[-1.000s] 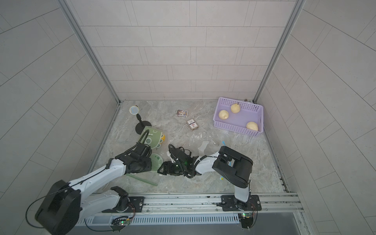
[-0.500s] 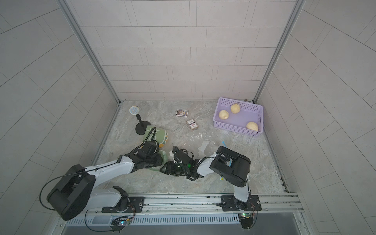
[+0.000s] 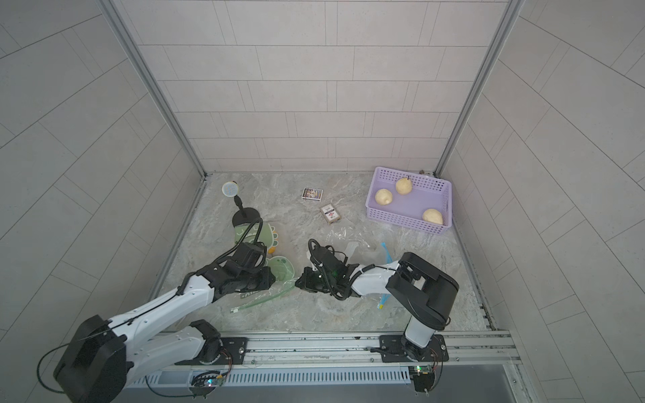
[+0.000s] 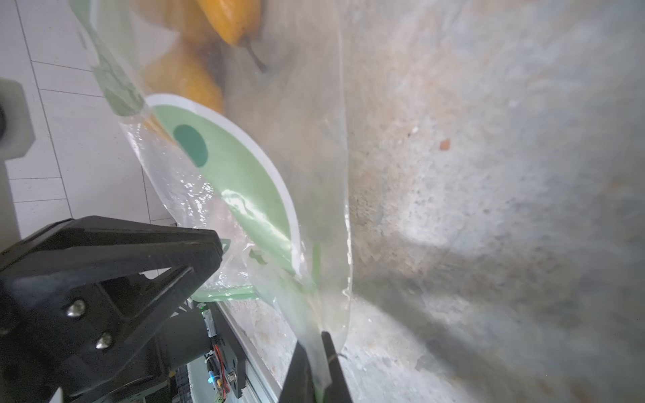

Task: Open the zip-top bag and take out the pear
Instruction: Pick up the zipper food storage bag at the center of the board.

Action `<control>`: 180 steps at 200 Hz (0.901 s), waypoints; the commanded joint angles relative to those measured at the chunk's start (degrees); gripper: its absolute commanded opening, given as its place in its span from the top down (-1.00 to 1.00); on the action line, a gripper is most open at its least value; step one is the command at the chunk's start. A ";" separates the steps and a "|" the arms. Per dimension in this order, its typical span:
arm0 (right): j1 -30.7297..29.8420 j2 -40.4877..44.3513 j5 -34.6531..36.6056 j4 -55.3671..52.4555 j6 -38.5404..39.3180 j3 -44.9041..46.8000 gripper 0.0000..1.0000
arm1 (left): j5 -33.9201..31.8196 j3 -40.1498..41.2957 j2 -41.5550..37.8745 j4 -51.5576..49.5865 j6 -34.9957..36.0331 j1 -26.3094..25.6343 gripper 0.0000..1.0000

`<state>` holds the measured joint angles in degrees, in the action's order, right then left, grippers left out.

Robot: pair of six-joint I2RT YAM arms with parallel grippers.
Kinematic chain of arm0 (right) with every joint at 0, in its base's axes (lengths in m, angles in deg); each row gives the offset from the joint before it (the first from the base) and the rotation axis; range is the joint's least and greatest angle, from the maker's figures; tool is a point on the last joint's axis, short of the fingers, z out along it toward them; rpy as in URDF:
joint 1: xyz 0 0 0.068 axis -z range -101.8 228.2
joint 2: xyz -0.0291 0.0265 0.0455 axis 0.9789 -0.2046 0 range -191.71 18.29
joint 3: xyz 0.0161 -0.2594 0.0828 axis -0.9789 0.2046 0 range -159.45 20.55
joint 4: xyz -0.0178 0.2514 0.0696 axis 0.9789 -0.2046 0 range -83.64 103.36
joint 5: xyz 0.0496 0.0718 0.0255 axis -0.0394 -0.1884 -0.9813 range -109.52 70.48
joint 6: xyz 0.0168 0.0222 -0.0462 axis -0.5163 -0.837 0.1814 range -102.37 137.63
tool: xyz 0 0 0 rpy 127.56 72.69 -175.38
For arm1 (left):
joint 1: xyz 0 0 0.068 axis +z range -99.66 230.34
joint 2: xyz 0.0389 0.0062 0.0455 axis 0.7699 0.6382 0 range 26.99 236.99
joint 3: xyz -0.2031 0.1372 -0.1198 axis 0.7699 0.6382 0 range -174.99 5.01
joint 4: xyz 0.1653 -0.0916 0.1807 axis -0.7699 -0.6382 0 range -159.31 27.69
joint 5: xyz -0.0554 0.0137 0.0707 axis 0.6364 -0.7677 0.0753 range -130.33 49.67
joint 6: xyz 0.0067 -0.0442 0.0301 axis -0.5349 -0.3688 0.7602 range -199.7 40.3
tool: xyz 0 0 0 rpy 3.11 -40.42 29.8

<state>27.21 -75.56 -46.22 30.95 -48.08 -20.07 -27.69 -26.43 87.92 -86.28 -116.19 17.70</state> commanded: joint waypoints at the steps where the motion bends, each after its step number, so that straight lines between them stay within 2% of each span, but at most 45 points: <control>1: 0.11 1.90 0.06 -7.28 4.01 -2.24 1.00 | -0.21 -0.89 1.68 -2.67 1.48 0.05 0.58; 18: 0.26 2.23 -0.38 -6.85 3.75 -2.03 1.00 | 2.12 -4.46 2.85 -6.33 3.27 0.80 0.57; 33: 0.31 3.76 -0.63 -7.54 3.82 -1.86 1.00 | 1.80 -8.05 -0.87 -8.72 2.63 0.83 0.30; 50: 1.33 7.66 -0.89 -11.09 5.05 -2.27 1.00 | -0.40 -12.89 -6.88 -11.01 2.61 0.81 -0.16; 77: 6.94 16.72 -2.75 -20.78 7.60 -3.70 1.00 | -4.05 -17.67 -15.19 -9.96 5.07 0.74 -0.51; 98: 13.72 23.45 -5.93 -27.95 8.91 -5.98 1.00 | -5.08 -16.19 -20.16 -2.35 8.45 0.72 -0.71; 132: 22.85 30.10 -13.02 -35.12 8.85 -12.57 1.00 | -0.12 -8.38 -23.02 19.68 14.40 0.03 -0.75; 180: 31.20 32.14 -20.82 -39.62 8.73 -18.25 1.00 | 3.05 3.12 -26.60 41.08 25.89 -0.32 -0.81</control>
<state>55.89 -44.08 -61.52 -4.46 -39.58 -36.59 -27.23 -27.30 63.81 -61.08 -98.88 17.68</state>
